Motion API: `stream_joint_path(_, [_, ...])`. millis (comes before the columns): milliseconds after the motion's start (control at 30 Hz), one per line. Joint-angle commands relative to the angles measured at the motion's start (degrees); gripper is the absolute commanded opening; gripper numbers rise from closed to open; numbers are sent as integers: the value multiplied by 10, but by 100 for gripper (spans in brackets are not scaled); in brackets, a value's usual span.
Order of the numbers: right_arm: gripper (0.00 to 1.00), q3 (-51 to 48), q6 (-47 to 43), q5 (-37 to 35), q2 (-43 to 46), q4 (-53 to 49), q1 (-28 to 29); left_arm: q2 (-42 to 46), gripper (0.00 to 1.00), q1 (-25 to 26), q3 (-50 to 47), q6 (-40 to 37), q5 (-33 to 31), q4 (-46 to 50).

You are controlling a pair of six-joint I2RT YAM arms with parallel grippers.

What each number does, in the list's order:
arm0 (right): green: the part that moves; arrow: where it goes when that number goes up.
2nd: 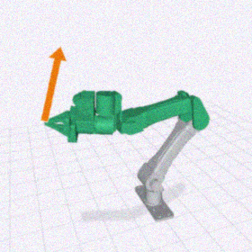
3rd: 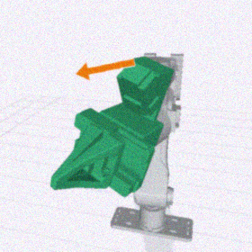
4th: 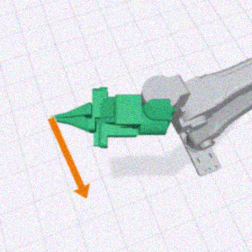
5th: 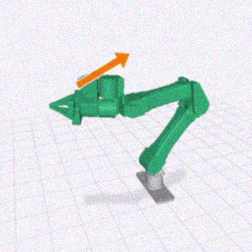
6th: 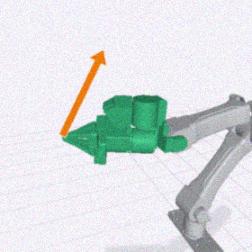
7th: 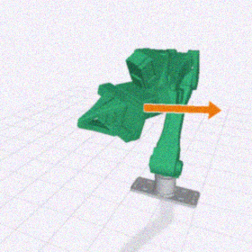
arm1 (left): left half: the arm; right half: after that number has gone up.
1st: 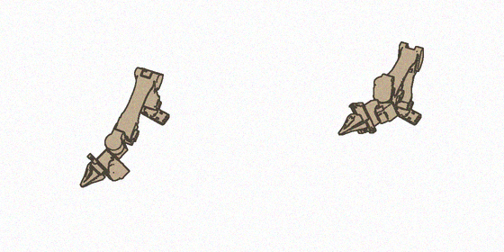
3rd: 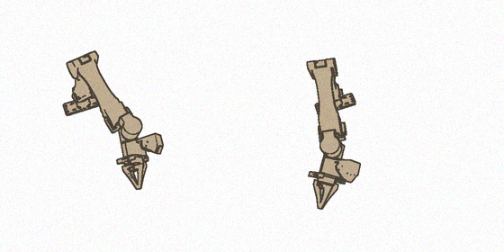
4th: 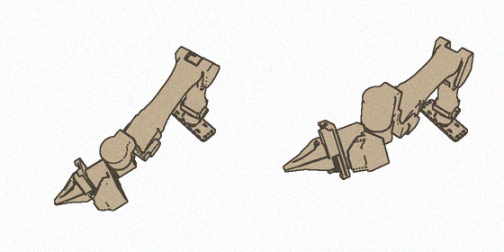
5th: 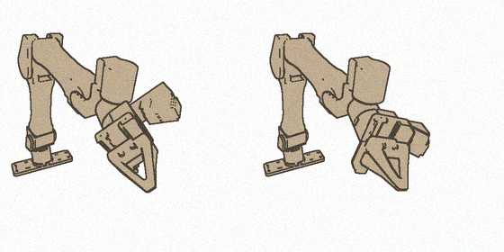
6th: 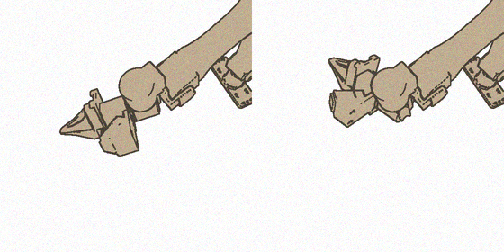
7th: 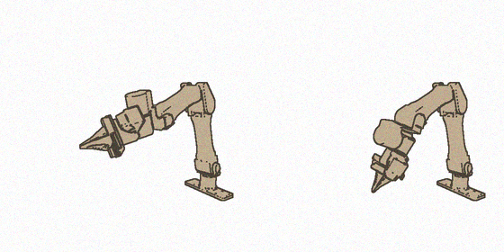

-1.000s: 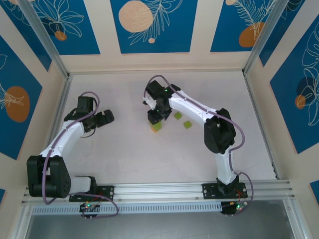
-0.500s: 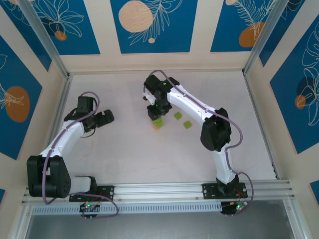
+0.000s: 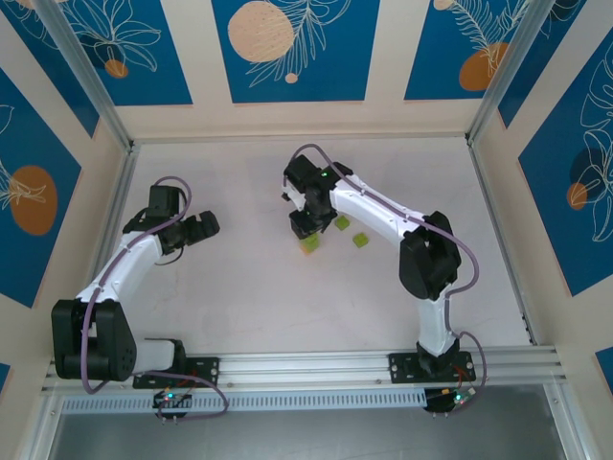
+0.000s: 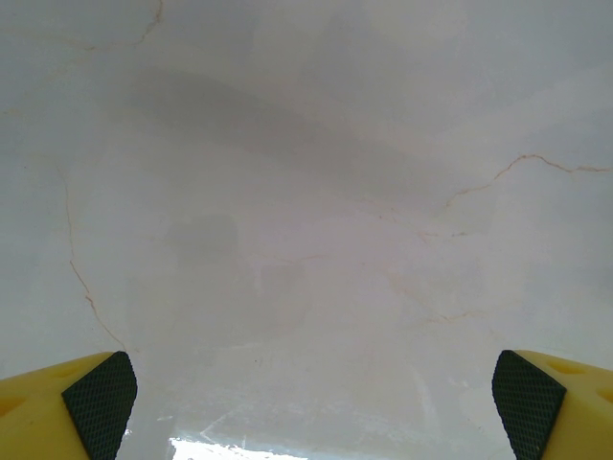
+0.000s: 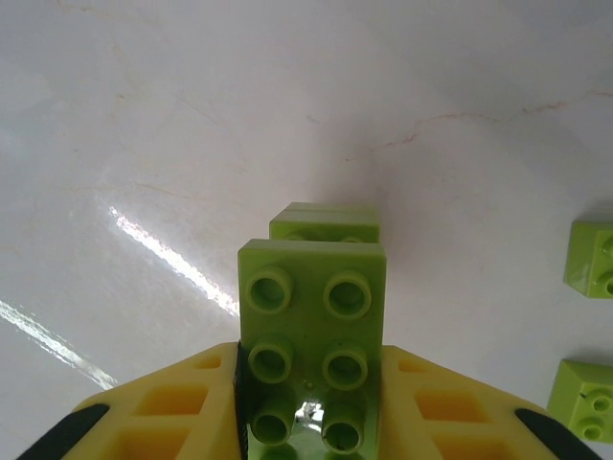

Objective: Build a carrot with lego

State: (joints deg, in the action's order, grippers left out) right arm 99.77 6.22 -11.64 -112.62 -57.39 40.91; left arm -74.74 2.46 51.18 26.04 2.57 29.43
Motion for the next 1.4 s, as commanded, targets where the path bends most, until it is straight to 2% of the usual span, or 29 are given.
stream_joint_path(0, [32, -34, 15, 6, 35, 40, 3, 2, 98, -9, 3, -2, 3, -1])
stream_joint_path(167, [32, -84, 20, 10, 48, 74, 3, 0, 98, -9, 4, -2, 5, -2])
stream_joint_path(400, [35, -96, 20, 16, 45, 75, 2, -2, 98, -9, 4, -1, 6, -3])
stream_joint_path(633, [52, -74, 13, 14, 43, 61, 1, -2, 98, -9, 4, -2, 5, -2])
stream_joint_path(833, [75, -50, 12, 7, 57, 52, -5, 0, 98, -9, 3, -2, 4, -2])
stream_joint_path(1000, [81, -48, 13, -12, 91, 47, -16, -1, 98, -9, 3, -2, 4, -3])
stream_joint_path(1133, [82, -91, 5, -14, 128, 43, -46, -2, 98, -9, 2, -1, 7, -4])
stream_joint_path(1367, [82, -258, 8, -2, 184, 93, -135, -4, 98, -9, 2, 1, 13, -9])
